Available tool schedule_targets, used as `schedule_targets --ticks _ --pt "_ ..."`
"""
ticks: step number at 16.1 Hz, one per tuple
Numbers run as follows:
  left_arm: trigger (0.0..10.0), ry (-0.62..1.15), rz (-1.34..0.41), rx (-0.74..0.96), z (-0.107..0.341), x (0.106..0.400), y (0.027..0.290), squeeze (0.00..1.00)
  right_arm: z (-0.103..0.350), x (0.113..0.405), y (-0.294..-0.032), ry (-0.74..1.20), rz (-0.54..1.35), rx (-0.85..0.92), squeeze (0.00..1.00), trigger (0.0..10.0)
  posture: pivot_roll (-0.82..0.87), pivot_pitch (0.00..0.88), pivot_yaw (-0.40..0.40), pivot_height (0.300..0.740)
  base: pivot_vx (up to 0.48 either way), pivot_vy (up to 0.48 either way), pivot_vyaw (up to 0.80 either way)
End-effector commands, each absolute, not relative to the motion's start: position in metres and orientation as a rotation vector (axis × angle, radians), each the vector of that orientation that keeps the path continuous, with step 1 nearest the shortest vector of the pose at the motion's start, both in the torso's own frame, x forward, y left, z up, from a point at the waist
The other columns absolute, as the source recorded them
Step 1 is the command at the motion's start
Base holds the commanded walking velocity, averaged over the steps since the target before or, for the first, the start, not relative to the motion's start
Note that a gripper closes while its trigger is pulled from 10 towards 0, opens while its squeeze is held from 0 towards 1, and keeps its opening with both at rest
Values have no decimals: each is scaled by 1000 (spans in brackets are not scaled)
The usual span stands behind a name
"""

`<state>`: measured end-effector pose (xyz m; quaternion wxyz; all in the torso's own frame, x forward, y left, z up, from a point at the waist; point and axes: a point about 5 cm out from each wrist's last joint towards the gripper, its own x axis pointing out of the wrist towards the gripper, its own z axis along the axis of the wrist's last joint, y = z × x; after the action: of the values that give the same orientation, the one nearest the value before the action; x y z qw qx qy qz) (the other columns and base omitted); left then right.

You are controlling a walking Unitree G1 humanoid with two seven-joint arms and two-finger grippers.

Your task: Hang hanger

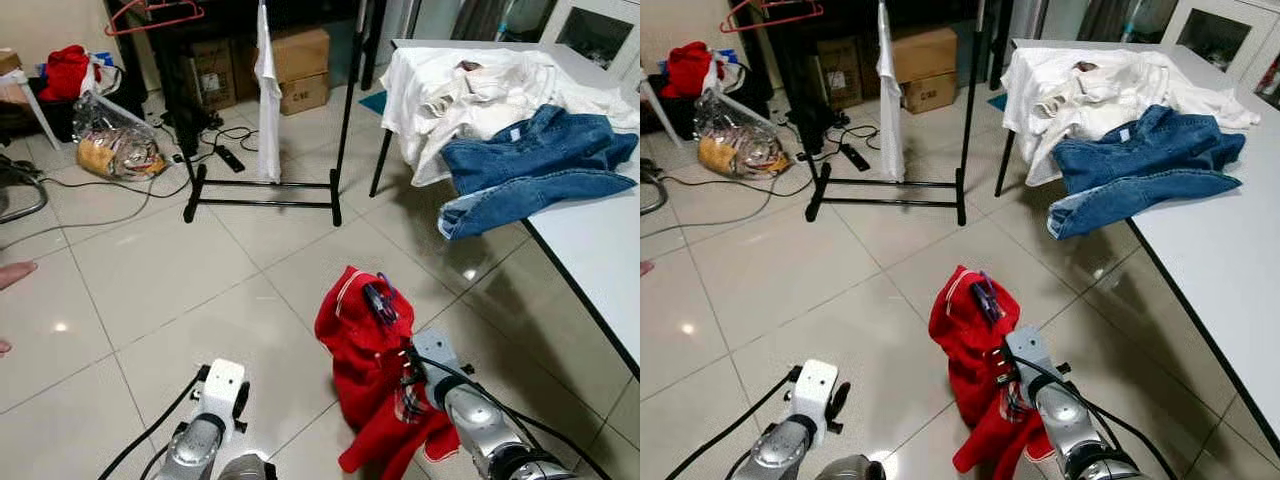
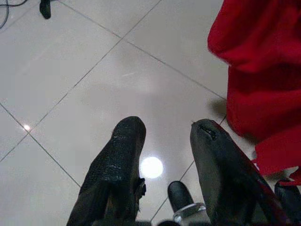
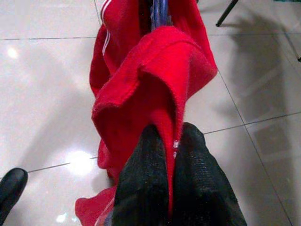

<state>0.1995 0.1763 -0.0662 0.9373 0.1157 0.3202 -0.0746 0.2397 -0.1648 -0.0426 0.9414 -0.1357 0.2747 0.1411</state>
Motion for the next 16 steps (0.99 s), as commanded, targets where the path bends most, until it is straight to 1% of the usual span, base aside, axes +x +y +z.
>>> schedule_targets --ticks 1,2,16 --pt "10000 667 -159 242 -68 196 175 0 -38 246 -167 536 270 -282 0 10000 157 0 -49 740 0 0 0" --pt "10000 667 -159 242 -68 196 175 0 -40 242 -165 544 274 -283 0 10000 157 0 -49 740 0 0 0" --pt "10000 667 -159 242 -68 196 175 0 -40 242 -165 544 274 -283 0 10000 157 0 -49 740 0 0 0"
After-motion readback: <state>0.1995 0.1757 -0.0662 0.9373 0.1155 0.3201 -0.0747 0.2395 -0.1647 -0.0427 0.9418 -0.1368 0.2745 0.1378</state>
